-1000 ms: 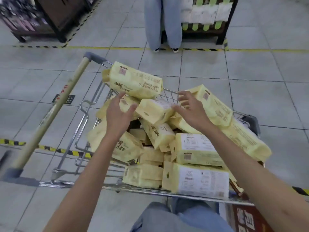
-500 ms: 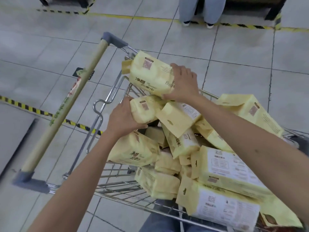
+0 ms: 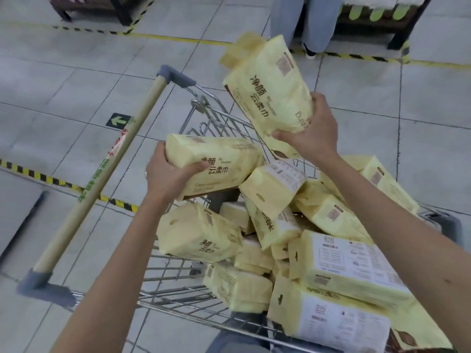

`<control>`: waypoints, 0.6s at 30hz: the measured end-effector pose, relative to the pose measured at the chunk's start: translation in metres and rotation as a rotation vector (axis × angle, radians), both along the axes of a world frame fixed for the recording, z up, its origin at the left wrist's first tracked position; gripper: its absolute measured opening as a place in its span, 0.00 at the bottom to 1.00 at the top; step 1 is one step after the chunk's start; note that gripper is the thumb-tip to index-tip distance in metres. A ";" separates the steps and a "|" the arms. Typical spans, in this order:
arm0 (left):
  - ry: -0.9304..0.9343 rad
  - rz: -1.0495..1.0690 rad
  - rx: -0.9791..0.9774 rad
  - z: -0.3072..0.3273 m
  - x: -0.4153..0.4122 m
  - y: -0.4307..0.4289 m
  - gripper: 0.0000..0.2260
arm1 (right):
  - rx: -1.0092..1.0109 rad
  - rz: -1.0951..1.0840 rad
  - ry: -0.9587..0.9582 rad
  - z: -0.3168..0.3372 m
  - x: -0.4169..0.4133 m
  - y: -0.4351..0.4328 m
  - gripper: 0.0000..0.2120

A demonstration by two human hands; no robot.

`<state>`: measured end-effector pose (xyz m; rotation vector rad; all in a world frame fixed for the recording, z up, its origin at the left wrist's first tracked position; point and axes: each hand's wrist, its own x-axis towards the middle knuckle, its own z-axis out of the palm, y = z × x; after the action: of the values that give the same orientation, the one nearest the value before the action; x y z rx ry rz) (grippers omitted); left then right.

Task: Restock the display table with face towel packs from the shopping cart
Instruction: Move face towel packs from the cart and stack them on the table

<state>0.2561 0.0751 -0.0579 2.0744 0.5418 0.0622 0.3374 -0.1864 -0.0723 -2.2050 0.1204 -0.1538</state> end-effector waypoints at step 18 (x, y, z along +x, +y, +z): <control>-0.077 0.207 -0.839 0.024 -0.119 -0.068 0.44 | 0.823 -0.250 0.328 0.006 -0.189 -0.072 0.36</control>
<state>0.1368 0.0074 -0.0339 1.1937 0.6018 0.0265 0.1487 -0.2583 -0.0660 -1.3702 0.5412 0.1112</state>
